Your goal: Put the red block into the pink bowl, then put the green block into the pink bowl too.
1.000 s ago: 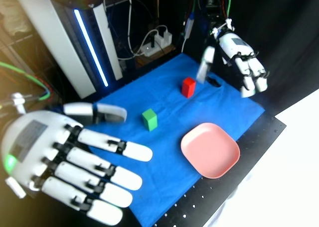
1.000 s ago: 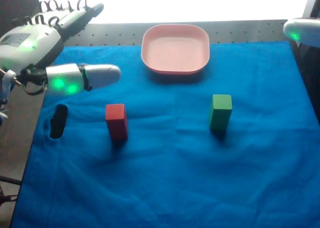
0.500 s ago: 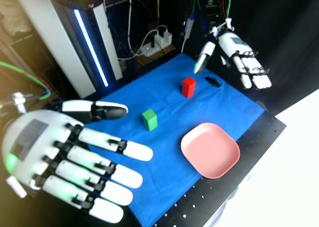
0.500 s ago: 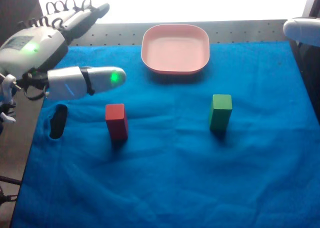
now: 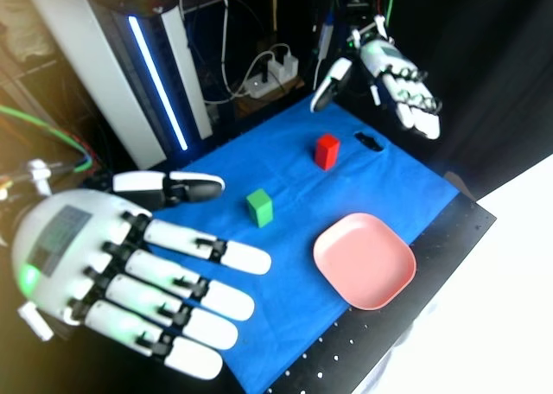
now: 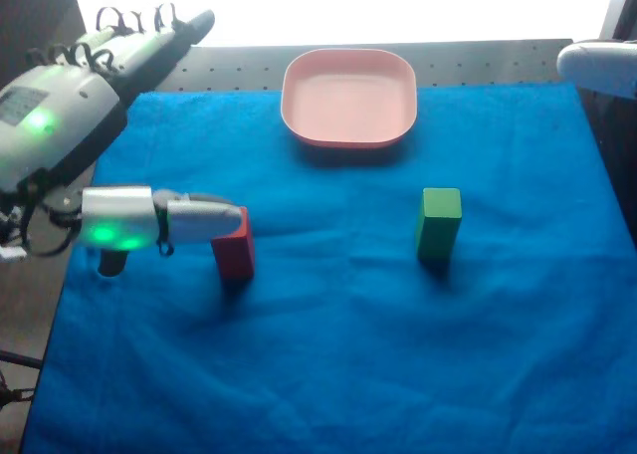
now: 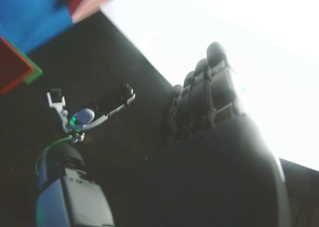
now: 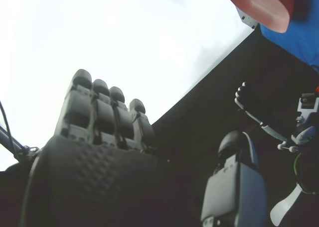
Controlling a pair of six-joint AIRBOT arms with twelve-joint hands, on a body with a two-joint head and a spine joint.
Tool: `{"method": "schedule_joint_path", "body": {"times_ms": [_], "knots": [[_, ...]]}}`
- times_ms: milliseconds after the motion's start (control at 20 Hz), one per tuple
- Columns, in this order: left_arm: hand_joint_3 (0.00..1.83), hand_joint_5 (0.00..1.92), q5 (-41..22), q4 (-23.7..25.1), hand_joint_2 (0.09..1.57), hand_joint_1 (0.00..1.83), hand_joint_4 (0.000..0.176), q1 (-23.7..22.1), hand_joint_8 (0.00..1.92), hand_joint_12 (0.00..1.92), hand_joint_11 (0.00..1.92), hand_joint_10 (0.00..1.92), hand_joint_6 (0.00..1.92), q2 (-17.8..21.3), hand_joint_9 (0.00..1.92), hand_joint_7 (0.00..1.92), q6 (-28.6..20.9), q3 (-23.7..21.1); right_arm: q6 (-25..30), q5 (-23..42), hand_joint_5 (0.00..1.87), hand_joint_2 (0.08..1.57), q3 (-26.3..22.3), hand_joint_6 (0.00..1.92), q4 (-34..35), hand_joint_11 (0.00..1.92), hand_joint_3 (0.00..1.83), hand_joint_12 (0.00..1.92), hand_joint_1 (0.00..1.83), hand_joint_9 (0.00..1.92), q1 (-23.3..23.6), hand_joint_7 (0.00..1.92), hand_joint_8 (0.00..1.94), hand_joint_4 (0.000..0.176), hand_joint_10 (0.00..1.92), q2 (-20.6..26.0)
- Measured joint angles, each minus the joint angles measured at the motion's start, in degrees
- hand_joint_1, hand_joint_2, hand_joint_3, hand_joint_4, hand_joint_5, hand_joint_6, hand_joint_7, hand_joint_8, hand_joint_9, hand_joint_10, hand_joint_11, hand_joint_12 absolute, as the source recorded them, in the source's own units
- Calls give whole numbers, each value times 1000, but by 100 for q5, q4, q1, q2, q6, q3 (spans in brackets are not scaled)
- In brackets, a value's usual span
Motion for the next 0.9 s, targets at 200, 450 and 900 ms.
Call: {"method": "schedule_joint_path", "body": {"times_ms": [200,450,900], "knots": [[2,184,-212,7,806,621,0,269,8,925,4,16,5,-33,403,325,-229,-98,2,7,33,918,0,3,-2,4,6,59,260,23,0,68,1,57,6,-33],[2,275,-249,-98,796,650,0,382,6,822,48,13,6,-181,493,414,-293,-129,0,2,39,897,2,1,-4,1,0,13,288,7,0,47,0,70,0,-70],[4,391,341,-55,846,694,0,385,5,667,0,1,12,-350,359,430,-426,170,2,0,48,874,13,4,-4,15,0,30,276,31,0,79,15,52,10,-98]]}}
